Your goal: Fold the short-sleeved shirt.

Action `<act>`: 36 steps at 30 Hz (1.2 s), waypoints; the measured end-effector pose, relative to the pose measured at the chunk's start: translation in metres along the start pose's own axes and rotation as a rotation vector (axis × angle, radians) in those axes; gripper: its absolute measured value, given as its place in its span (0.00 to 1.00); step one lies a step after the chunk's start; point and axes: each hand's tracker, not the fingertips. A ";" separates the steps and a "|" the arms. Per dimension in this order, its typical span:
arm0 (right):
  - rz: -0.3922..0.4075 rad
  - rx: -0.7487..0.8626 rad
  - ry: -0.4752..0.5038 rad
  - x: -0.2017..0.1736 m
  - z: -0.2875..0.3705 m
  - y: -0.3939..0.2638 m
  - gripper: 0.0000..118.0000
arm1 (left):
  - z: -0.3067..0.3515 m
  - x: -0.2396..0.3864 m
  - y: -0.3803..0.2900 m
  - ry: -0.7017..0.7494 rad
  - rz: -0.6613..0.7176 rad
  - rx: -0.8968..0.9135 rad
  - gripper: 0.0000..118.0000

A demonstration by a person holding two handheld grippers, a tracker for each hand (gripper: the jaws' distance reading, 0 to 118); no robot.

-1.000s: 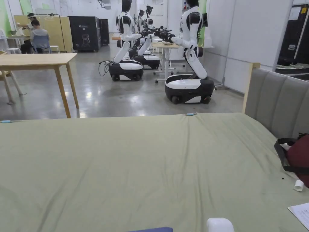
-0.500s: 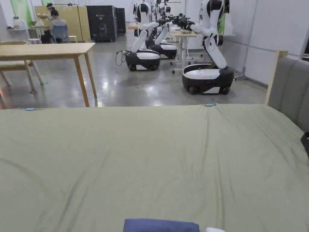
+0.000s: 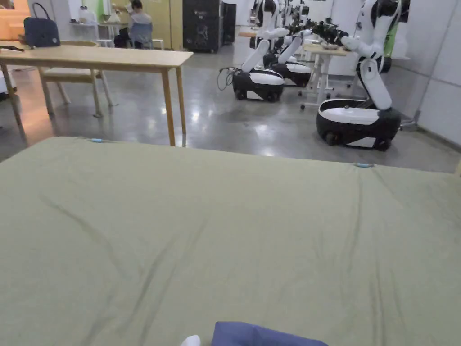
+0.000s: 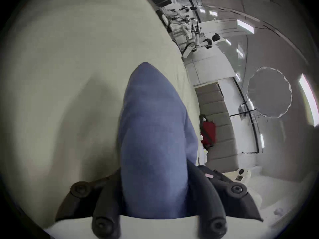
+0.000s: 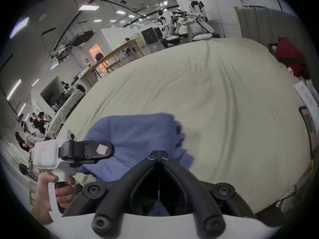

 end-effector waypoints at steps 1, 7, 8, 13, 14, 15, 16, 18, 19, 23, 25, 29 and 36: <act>0.010 0.009 0.004 -0.007 0.001 0.003 0.01 | 0.019 -0.001 0.011 0.020 -0.029 0.023 0.19; 0.035 0.066 0.056 -0.052 -0.008 0.016 0.01 | 0.138 -0.039 0.096 0.199 -0.186 0.136 0.19; 0.036 0.066 0.070 -0.059 -0.011 0.017 0.01 | 0.158 -0.046 0.112 0.247 -0.230 0.141 0.19; 0.049 0.026 0.129 -0.093 -0.030 0.014 0.01 | 0.244 -0.099 0.209 0.316 -0.200 0.135 0.19; 0.052 0.021 0.132 -0.098 -0.032 0.014 0.01 | 0.255 -0.108 0.221 0.339 -0.205 0.128 0.19; 0.058 0.016 0.133 -0.100 -0.037 0.013 0.01 | 0.264 -0.117 0.233 0.367 -0.211 0.114 0.19; 0.067 0.011 0.133 -0.104 -0.039 0.012 0.01 | 0.272 -0.125 0.242 0.392 -0.218 0.110 0.19; 0.075 0.006 0.130 -0.107 -0.040 0.012 0.01 | 0.281 -0.137 0.252 0.379 -0.219 0.098 0.19; 0.080 0.004 0.126 -0.109 -0.040 0.012 0.01 | 0.287 -0.140 0.253 0.367 -0.229 0.101 0.25; 0.089 0.010 0.102 -0.108 -0.038 0.015 0.01 | 0.309 -0.140 0.246 0.409 -0.247 0.191 1.00; 0.084 0.013 0.099 -0.105 -0.036 0.018 0.01 | 0.330 -0.142 0.241 0.408 -0.221 0.248 0.99; 0.089 0.034 0.093 -0.103 -0.027 0.020 0.01 | 0.358 -0.136 0.223 0.533 -0.266 0.315 0.94; 0.167 0.151 0.000 -0.080 0.002 0.033 0.01 | 0.337 -0.068 0.173 0.753 -0.477 0.489 0.00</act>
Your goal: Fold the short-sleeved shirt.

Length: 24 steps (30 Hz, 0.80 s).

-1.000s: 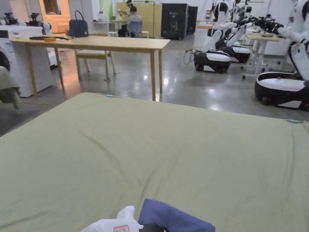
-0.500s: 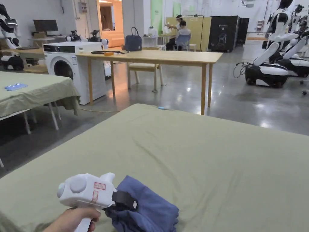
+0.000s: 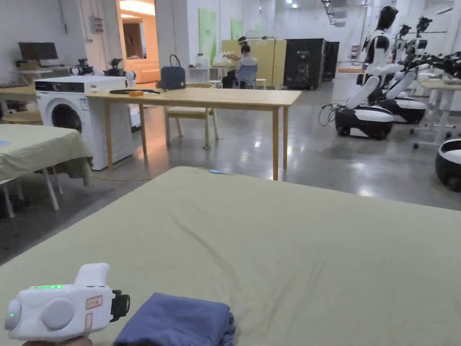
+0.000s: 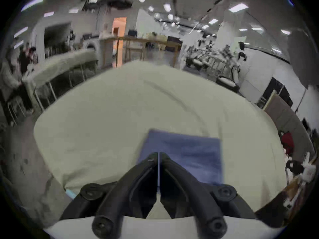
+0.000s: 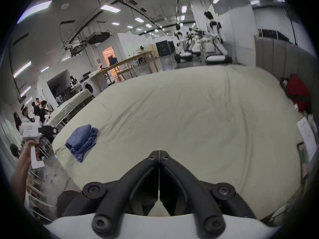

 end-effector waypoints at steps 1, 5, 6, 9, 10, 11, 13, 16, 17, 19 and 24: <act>0.026 0.024 -0.009 0.004 0.004 0.007 0.01 | 0.012 0.028 0.000 -0.027 -0.009 0.049 0.00; 0.071 0.140 -0.020 0.019 0.027 0.044 0.01 | 0.042 0.130 0.010 -0.101 -0.105 0.250 0.00; 0.079 0.174 -0.036 0.019 0.035 0.055 0.01 | 0.052 0.157 0.012 -0.124 -0.140 0.302 0.00; 0.098 0.307 -0.036 0.020 0.065 0.088 0.01 | 0.078 0.226 0.018 -0.174 -0.171 0.414 0.00; 0.112 0.343 -0.040 0.019 0.073 0.097 0.01 | 0.084 0.245 0.021 -0.191 -0.195 0.434 0.00; 0.134 0.381 -0.058 0.018 0.082 0.107 0.01 | 0.091 0.267 0.024 -0.191 -0.220 0.453 0.00; 0.166 0.441 -0.122 0.015 0.098 0.124 0.02 | 0.105 0.301 0.029 -0.184 -0.238 0.510 0.00; 0.159 0.492 -0.164 0.015 0.110 0.139 0.02 | 0.116 0.334 0.034 -0.239 -0.259 0.517 0.00; 0.172 0.495 -0.167 0.014 0.114 0.143 0.02 | 0.120 0.343 0.035 -0.240 -0.288 0.509 0.01; 0.234 0.492 -0.202 0.010 0.118 0.146 0.02 | 0.127 0.356 0.032 -0.223 -0.327 0.514 0.01; 0.208 0.490 -0.181 0.015 0.122 0.139 0.02 | 0.137 0.362 0.026 -0.244 -0.323 0.523 0.01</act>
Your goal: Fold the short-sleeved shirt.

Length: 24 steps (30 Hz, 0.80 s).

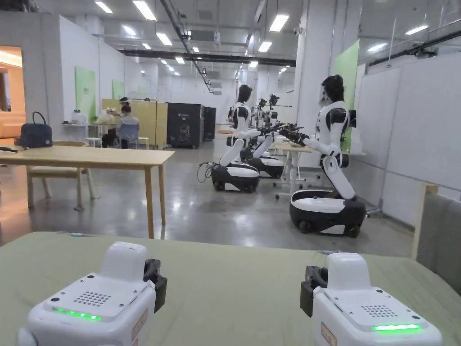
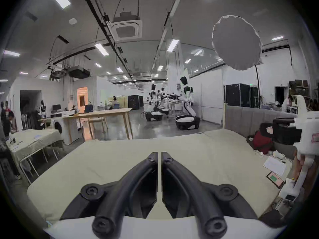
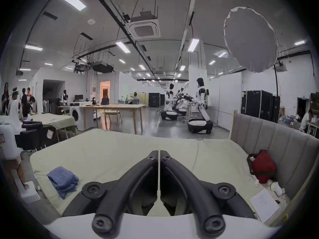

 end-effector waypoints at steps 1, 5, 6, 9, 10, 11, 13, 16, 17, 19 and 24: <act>-0.004 -0.001 -0.002 0.001 0.000 -0.002 0.02 | 0.000 -0.001 0.001 0.006 -0.002 0.001 0.01; -0.031 -0.005 -0.006 0.008 0.000 -0.005 0.02 | 0.002 -0.006 -0.003 0.009 0.006 -0.006 0.01; -0.032 -0.003 -0.007 0.008 0.001 -0.005 0.02 | 0.002 -0.007 -0.003 0.007 0.009 -0.009 0.01; -0.019 0.009 -0.007 0.007 0.002 -0.003 0.02 | 0.000 -0.008 -0.004 0.015 0.006 -0.012 0.05; -0.017 0.011 -0.007 0.006 0.002 -0.003 0.02 | 0.000 -0.008 -0.004 0.015 0.008 -0.011 0.05; -0.017 0.010 -0.006 0.006 0.001 -0.002 0.02 | 0.000 -0.009 -0.005 0.012 0.011 -0.011 0.06; -0.013 0.009 -0.006 0.006 0.000 -0.002 0.06 | -0.001 -0.008 -0.004 0.010 0.014 -0.011 0.11; -0.011 0.003 -0.004 0.004 0.000 -0.004 0.26 | -0.001 -0.008 -0.004 0.007 0.010 -0.004 0.38; -0.010 -0.001 -0.002 0.003 -0.001 -0.005 0.37 | -0.001 -0.008 -0.004 0.005 0.011 -0.005 0.48; -0.001 -0.010 -0.001 0.000 -0.002 -0.006 0.74 | 0.000 -0.008 -0.006 0.002 0.010 -0.001 0.67; 0.001 0.013 0.002 -0.003 -0.001 -0.007 1.00 | 0.001 -0.009 -0.007 0.003 0.010 0.009 1.00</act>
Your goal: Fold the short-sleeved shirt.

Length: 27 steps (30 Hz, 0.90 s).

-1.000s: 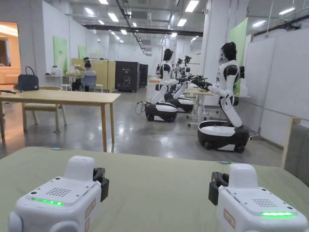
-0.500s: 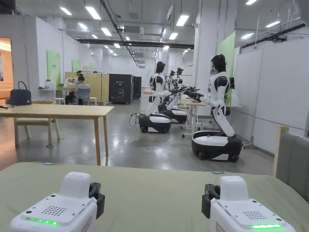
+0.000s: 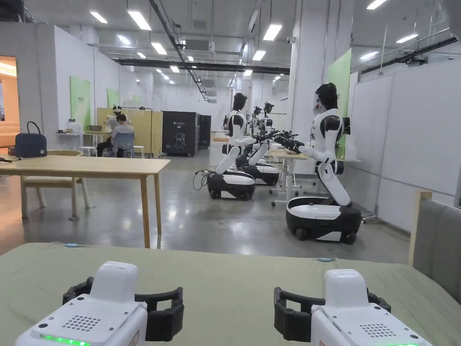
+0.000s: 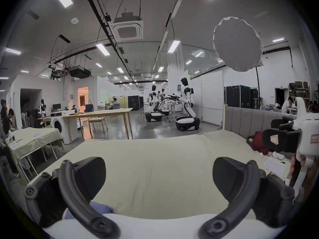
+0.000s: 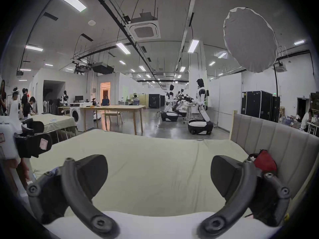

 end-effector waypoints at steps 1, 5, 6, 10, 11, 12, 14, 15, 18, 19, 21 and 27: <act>0.003 -0.004 -0.008 -0.003 -0.001 0.002 1.00 | 0.003 0.001 -0.001 -0.001 0.006 0.000 1.00; 0.087 -0.010 -0.098 -0.018 -0.001 0.004 1.00 | 0.003 0.001 0.000 0.003 0.014 0.016 1.00; 0.092 -0.020 -0.090 -0.020 -0.001 0.003 1.00 | 0.004 0.001 0.000 0.000 0.019 0.018 1.00; 0.013 -0.047 -0.029 -0.019 0.002 0.002 1.00 | 0.004 0.002 -0.002 -0.006 0.025 0.016 1.00; -0.017 -0.052 -0.015 -0.018 0.002 0.002 1.00 | 0.004 0.003 -0.003 -0.007 0.025 0.015 1.00; -0.044 -0.056 -0.008 -0.016 0.003 0.003 1.00 | 0.004 0.003 -0.004 -0.006 0.025 0.017 1.00; -0.029 -0.058 -0.047 -0.017 0.002 0.004 1.00 | 0.005 0.004 -0.006 -0.001 0.027 0.037 1.00; -0.021 -0.050 -0.081 -0.018 0.003 0.004 1.00 | 0.005 0.003 -0.006 -0.003 0.028 0.035 1.00; 0.009 -0.039 -0.125 -0.022 0.003 0.004 1.00 | 0.002 0.003 -0.005 -0.009 0.032 0.017 1.00; 0.011 -0.044 -0.126 -0.024 0.004 0.004 1.00 | 0.002 0.003 -0.006 -0.008 0.033 0.018 1.00; 0.016 -0.061 -0.126 -0.024 0.003 0.005 1.00 | 0.001 0.004 -0.006 -0.019 0.042 0.017 1.00; 0.012 -0.045 -0.168 -0.025 0.002 0.001 1.00 | 0.002 0.006 -0.007 -0.015 0.030 0.013 1.00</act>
